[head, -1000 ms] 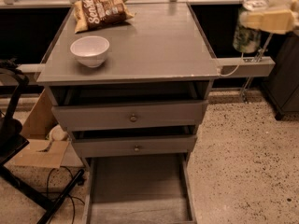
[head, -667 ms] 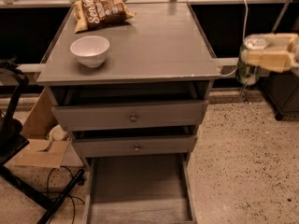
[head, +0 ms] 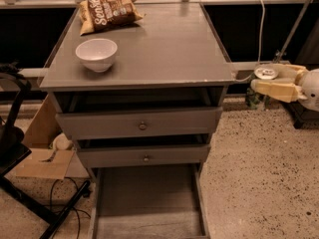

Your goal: Place green can into bottom drawer

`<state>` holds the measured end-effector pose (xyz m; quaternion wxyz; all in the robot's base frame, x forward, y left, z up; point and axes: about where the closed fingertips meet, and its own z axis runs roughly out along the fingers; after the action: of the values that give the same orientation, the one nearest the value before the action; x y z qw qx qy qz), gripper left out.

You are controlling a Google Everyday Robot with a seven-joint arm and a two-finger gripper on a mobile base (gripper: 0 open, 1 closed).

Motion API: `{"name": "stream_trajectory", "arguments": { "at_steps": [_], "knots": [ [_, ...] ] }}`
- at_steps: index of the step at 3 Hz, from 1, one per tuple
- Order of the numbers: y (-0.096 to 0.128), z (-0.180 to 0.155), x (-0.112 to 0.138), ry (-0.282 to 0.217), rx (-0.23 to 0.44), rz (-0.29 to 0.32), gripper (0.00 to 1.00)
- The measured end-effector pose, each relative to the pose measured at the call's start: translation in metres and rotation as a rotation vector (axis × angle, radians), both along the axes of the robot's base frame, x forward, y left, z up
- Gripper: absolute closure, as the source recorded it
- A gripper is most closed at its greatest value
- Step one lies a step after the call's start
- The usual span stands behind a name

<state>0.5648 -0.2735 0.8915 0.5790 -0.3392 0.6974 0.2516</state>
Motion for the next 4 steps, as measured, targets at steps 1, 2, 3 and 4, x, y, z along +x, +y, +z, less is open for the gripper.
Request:
{"name": "stream_trajectory", "arguments": {
  "at_steps": [1,2,3,4],
  "knots": [
    [0.003,-0.020,0.003,0.025,0.011,0.008,1.00],
    [0.011,-0.080,-0.006,0.067,0.034,0.051,1.00],
    [0.022,-0.169,-0.026,0.098,0.049,0.119,1.00],
    [0.032,-0.229,-0.042,0.105,0.053,0.172,1.00]
  ]
}}
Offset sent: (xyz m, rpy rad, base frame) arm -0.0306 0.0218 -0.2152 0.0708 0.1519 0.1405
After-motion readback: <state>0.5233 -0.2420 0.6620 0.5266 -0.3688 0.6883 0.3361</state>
